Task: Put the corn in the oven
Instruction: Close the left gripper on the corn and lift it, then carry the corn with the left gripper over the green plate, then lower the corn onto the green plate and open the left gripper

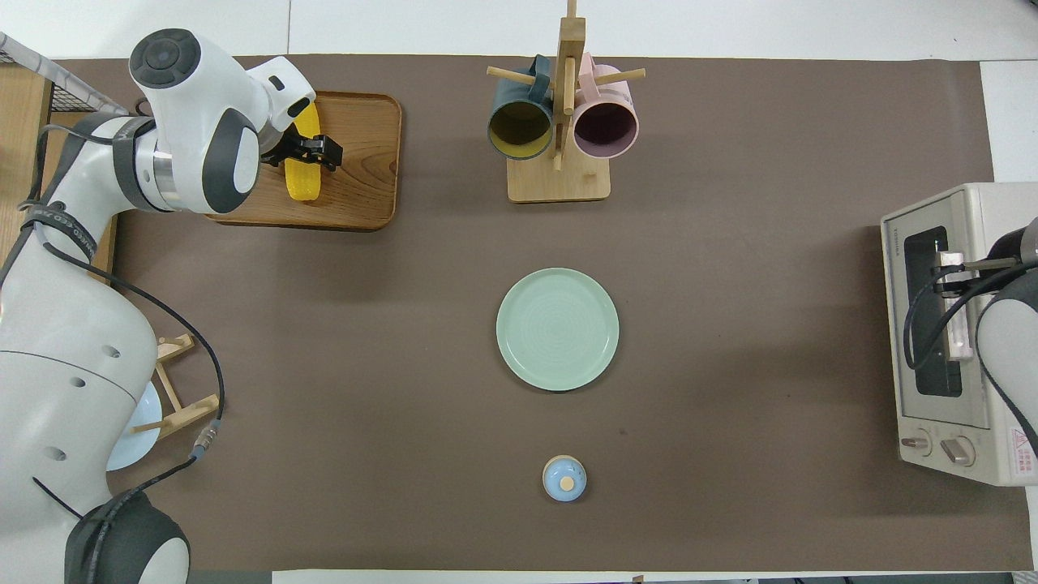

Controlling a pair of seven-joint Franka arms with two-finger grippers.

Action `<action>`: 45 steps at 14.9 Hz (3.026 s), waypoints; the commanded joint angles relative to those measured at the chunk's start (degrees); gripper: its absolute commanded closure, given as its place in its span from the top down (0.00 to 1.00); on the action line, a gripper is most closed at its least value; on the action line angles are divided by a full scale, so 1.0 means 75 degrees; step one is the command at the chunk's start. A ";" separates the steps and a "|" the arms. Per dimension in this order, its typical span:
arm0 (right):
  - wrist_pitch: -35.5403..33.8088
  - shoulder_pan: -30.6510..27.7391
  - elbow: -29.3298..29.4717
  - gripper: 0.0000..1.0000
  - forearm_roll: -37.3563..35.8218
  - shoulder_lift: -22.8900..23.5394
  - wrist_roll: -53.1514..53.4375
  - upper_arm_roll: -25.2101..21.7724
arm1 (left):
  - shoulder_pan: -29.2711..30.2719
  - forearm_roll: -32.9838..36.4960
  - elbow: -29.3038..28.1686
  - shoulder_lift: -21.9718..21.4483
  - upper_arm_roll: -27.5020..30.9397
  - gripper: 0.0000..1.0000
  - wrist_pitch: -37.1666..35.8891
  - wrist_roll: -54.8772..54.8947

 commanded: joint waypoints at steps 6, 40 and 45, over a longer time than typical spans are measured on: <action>0.0523 -0.0564 -0.0529 0.00 -0.0070 -0.0017 -0.0500 0.0064 | -0.0068 0.0120 0.0328 0.0110 0.0037 0.00 -0.0331 0.0119; -0.0017 -0.0084 -0.0025 0.00 0.0270 0.0182 0.0016 0.0052 | -0.5084 -0.0571 -0.4781 -0.2972 0.0037 0.00 0.2679 -0.5271; 0.0089 -0.0260 -0.0271 0.00 0.0200 0.0100 -0.0442 0.0041 | -0.5084 -0.0536 -0.4828 -0.2984 0.0049 0.99 0.2609 -0.5213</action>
